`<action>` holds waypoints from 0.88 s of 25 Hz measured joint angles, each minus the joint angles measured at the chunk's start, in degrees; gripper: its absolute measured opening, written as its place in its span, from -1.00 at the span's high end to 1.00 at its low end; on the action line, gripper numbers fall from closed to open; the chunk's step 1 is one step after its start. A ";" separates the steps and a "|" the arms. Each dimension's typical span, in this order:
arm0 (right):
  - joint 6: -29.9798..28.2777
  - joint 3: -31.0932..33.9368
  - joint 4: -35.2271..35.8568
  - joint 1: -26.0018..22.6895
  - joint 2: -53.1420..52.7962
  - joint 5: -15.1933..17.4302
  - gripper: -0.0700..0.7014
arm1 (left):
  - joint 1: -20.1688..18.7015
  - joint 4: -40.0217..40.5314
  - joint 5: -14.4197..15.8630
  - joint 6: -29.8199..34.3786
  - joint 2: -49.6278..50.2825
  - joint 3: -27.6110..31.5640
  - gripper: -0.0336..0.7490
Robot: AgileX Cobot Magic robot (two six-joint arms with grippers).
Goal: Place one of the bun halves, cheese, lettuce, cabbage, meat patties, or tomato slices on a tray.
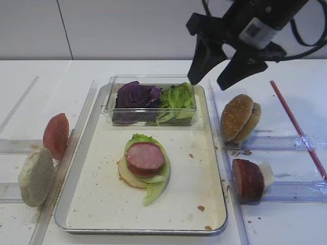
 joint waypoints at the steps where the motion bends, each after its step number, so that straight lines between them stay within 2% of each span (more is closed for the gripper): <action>1: 0.35 0.00 -2.06 0.00 -1.30 0.25 -0.35 | 0.00 0.00 0.00 0.00 0.00 0.00 -0.29; 10: 3.50 0.00 -22.26 0.00 -8.42 1.10 -0.28 | 0.00 0.00 0.00 0.00 0.00 0.00 -0.29; 15: 4.11 1.44 -23.56 -0.68 -8.51 1.14 -0.27 | 0.00 0.00 0.00 0.00 0.00 0.00 -0.29; 22: 2.83 8.19 -23.56 -9.20 -9.44 1.03 -0.27 | 0.00 0.00 0.00 0.00 0.00 0.00 -0.29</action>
